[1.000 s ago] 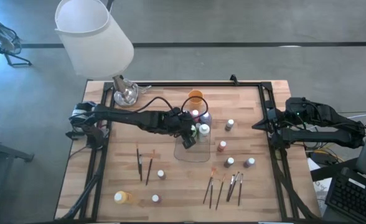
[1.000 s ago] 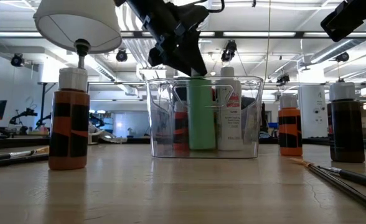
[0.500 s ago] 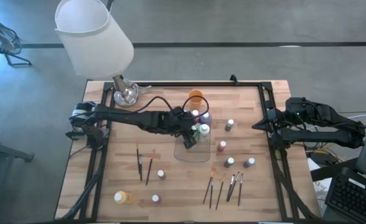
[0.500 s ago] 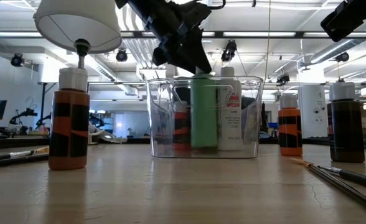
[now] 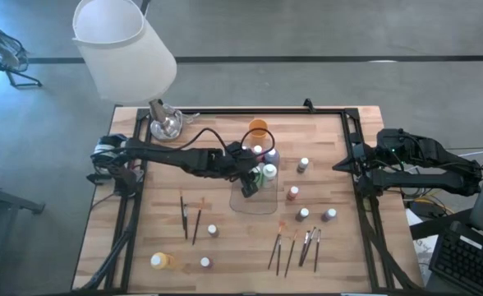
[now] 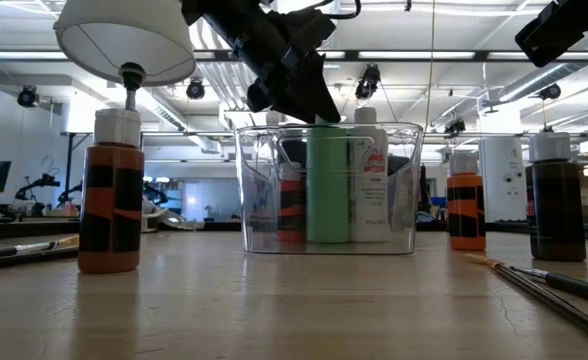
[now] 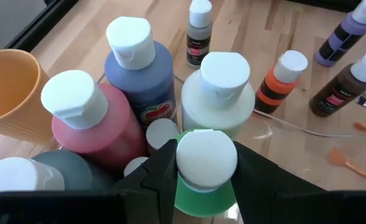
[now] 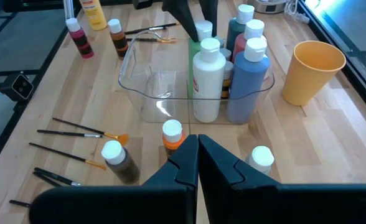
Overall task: Pick & Place Paint Supplies
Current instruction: Put the green paint bottle into the transparent bin
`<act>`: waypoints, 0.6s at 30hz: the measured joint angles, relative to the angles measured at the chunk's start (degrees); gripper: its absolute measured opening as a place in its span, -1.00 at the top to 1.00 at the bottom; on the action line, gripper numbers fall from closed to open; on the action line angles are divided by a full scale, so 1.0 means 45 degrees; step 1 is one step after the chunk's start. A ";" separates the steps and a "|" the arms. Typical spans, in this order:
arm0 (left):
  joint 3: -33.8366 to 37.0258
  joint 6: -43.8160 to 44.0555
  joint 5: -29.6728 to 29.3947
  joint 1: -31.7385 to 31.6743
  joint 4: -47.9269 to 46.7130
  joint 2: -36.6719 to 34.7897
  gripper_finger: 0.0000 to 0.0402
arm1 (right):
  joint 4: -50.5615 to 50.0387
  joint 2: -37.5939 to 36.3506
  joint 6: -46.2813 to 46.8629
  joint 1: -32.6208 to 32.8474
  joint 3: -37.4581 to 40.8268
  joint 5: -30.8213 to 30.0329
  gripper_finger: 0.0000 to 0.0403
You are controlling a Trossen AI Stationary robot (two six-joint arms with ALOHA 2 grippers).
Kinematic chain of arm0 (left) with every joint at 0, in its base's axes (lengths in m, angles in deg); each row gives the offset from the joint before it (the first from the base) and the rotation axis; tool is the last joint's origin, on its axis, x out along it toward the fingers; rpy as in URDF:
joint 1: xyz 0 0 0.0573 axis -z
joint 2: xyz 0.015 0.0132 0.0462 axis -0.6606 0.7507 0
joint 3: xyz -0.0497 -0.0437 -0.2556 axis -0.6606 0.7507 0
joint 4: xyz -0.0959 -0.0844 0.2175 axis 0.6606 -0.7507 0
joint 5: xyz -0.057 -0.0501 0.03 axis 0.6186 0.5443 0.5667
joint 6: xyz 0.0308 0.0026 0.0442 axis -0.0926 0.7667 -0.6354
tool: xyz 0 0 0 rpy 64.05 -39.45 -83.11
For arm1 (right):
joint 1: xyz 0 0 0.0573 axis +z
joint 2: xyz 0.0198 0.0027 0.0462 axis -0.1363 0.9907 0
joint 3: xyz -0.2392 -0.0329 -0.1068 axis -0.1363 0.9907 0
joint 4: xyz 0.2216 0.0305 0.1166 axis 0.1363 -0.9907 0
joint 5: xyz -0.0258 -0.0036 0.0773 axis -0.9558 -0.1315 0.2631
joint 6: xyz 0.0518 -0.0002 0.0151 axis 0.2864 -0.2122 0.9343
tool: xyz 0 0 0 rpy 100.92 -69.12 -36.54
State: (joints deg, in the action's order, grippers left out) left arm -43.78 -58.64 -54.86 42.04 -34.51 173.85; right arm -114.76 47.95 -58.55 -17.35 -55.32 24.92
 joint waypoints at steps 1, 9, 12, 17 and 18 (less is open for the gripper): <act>0.0000 -0.0045 0.0008 -0.0001 -0.0001 0.0000 0.34 | 0.0003 0.0004 0.0000 0.0000 0.0000 0.0000 0.96; -0.0002 -0.0580 -0.0013 -0.0011 -0.0079 0.0000 0.13 | 0.0005 0.0000 0.0000 0.0000 0.0000 0.0000 0.96; -0.0059 -0.0585 -0.0033 -0.0026 -0.0138 0.0000 0.04 | 0.0001 0.0000 0.0000 0.0000 0.0000 0.0000 0.96; -0.0419 -0.0943 -0.0033 -0.0026 -0.0281 -0.0001 -0.01 | 0.0005 0.0000 0.0001 0.0000 0.0000 0.0001 0.96; -0.0527 -0.1027 -0.0033 -0.0026 -0.0306 -0.0010 -0.01 | 0.0000 0.0002 0.0000 0.0000 0.0000 0.0000 0.96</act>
State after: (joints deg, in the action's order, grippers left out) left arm -46.15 -63.26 -55.01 41.92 -35.89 173.80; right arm -114.76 47.96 -58.55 -17.35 -55.32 24.92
